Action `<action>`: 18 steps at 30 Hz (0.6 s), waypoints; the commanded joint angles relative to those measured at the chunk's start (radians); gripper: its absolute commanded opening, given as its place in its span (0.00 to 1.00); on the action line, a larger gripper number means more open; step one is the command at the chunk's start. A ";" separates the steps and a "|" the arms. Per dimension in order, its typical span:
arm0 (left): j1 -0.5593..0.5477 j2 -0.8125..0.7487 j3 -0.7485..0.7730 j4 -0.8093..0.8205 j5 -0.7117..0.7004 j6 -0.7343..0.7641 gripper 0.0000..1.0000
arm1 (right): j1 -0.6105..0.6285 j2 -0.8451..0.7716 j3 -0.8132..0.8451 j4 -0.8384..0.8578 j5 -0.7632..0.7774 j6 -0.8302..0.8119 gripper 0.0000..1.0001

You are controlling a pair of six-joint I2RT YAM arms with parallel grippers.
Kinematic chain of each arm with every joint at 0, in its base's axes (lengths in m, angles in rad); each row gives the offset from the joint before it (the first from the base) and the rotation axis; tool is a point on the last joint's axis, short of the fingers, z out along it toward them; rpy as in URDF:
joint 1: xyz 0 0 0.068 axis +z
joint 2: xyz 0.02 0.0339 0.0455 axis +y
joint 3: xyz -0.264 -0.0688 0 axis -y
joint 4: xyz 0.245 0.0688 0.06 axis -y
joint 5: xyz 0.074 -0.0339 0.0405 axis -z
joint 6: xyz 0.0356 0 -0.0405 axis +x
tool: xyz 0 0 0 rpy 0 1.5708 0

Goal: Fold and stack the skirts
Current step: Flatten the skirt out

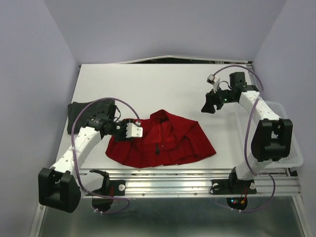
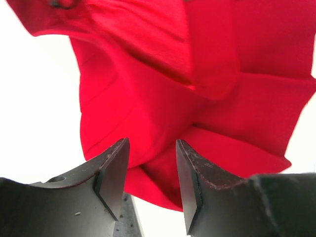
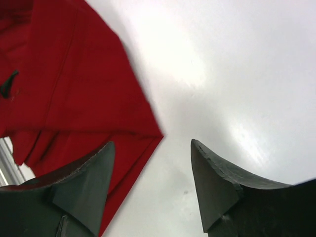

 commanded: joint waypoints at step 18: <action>0.087 0.139 0.194 0.046 0.127 -0.320 0.60 | 0.491 0.020 -0.029 0.133 0.178 -0.337 1.00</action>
